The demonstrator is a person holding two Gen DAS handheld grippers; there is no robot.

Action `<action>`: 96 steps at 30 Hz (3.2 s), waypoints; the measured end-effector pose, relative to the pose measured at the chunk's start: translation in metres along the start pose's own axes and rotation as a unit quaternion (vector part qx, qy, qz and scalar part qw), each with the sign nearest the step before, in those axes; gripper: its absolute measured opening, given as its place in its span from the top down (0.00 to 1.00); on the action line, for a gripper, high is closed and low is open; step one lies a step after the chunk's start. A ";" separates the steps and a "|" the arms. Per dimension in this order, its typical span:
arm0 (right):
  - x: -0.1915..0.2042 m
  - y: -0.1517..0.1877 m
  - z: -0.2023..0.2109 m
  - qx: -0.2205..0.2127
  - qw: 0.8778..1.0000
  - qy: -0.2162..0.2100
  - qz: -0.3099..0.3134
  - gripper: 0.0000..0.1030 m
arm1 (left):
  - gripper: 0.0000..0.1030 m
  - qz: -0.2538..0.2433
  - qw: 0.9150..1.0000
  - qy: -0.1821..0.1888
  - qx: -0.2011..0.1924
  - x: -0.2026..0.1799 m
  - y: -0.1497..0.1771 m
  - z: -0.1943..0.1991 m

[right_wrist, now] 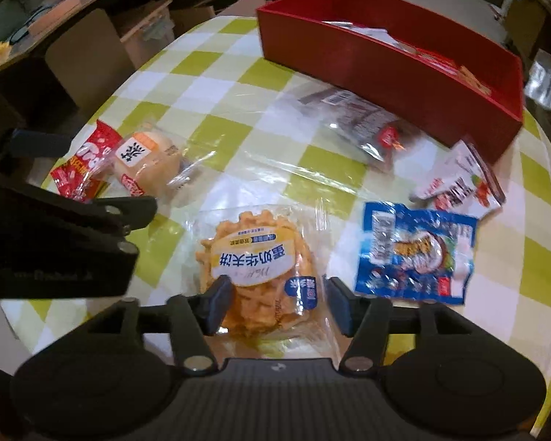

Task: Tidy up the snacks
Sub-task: 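Lower the right gripper onto the crispy snack bag and close on it, then lift the crispy snack bag with the right gripper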

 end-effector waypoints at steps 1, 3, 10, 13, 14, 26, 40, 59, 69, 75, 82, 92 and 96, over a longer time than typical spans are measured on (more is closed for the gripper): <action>0.001 -0.001 -0.001 -0.001 1.000 -0.001 -0.002 0.30 | 0.08 0.000 1.000 -0.001 -0.004 0.000 -0.001 0.001; 0.003 -0.002 -0.005 0.001 1.000 -0.013 -0.013 0.24 | 0.08 0.001 1.000 -0.002 -0.012 0.001 -0.002 0.003; 0.012 0.003 -0.018 0.009 1.000 -0.006 0.000 0.08 | 0.08 0.001 1.000 0.002 -0.026 0.001 -0.006 0.009; 0.012 0.008 -0.028 0.034 0.999 -0.025 -0.022 0.03 | 0.08 0.001 1.000 0.003 -0.030 0.001 -0.006 0.011; 0.014 0.008 -0.028 0.037 0.999 -0.023 -0.018 0.02 | 0.08 0.000 1.000 0.002 -0.031 0.001 -0.006 0.011; 0.013 0.008 -0.012 0.027 1.000 -0.010 0.005 0.31 | 0.08 0.002 0.999 0.003 -0.032 0.005 -0.007 0.011; 0.000 0.004 0.006 0.011 0.999 -0.032 -0.016 0.56 | 0.08 0.004 1.000 -0.002 -0.022 0.004 -0.005 0.006; 0.039 0.042 0.036 0.035 0.989 -0.134 0.060 0.50 | 0.08 0.004 1.000 0.006 -0.022 0.013 -0.003 0.005; 0.036 -0.006 0.009 0.007 0.976 -0.062 0.208 0.15 | 0.08 0.027 0.999 0.017 -0.002 0.023 0.001 -0.001; 0.053 -0.023 -0.019 0.023 0.973 -0.073 0.216 0.15 | 0.08 0.037 0.999 0.005 0.014 0.037 0.003 -0.006; 0.074 -0.015 -0.015 0.059 0.923 -0.066 0.374 0.11 | 0.08 0.056 0.998 0.034 0.025 0.051 0.009 -0.004; 0.088 -0.007 -0.035 0.068 0.901 -0.078 0.420 0.02 | 0.08 0.060 0.997 0.055 0.019 0.055 0.003 0.000; 0.082 0.009 -0.027 0.062 0.920 -0.076 0.379 0.01 | 0.08 0.060 0.996 0.057 0.018 0.056 0.003 0.000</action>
Point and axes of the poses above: each gripper's, at about its wrist camera, not at the fingertips, and z roughly against the way its jaws point, x to its left, y to its underside, the point moved 9 cm from there along -z, roughly the way its jaws point, and after that the axes turned 6 degrees about z, right-handed, at the moved point
